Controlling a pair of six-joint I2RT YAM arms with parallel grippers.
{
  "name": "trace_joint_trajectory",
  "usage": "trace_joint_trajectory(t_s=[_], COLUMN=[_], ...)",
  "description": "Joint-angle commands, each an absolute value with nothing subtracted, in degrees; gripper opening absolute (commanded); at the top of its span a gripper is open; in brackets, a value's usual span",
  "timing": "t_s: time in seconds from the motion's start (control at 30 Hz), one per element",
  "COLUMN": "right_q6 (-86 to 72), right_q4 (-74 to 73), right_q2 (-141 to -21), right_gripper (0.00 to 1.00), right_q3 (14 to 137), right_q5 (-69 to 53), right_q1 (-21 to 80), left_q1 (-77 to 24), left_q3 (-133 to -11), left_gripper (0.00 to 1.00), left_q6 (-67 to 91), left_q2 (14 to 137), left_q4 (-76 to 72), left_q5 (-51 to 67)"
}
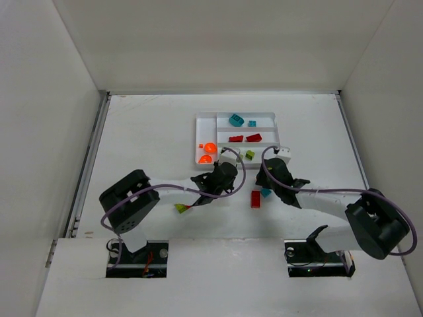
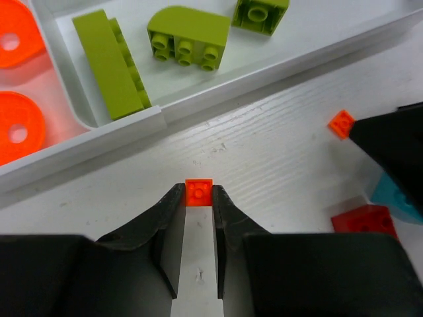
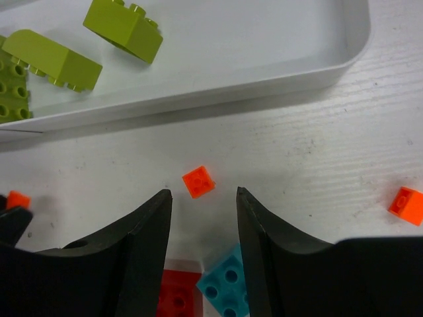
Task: Sort the legos into containers by color
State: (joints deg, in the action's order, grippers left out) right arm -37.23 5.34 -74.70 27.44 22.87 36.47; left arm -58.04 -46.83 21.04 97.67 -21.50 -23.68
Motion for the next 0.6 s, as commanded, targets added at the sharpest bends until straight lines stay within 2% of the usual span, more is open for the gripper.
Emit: trace_joint_trajectory(t_s=[0.0, 0.33, 0.57], right_q6=[-35.9, -35.5, -38.5], right_q4=[5.3, 1.5, -0.6], right_q2=[-77.8, -83.6, -88.1], right_gripper=[0.5, 0.5, 0.44], right_q3=[32.1, 36.9, 39.1], right_q5=[22.1, 24.3, 24.5], right_q1=[36.9, 38.0, 41.7], left_q1=[-57.6, -53.9, -51.3], left_q3=[-44.0, -35.3, -32.7], left_gripper=[0.17, 0.17, 0.18], left_q6=[21.4, 22.0, 22.2], left_q2=[89.6, 79.5, 74.9], left_q4=[-23.5, -26.8, -27.0], left_q5=[-22.8, -20.5, -19.1])
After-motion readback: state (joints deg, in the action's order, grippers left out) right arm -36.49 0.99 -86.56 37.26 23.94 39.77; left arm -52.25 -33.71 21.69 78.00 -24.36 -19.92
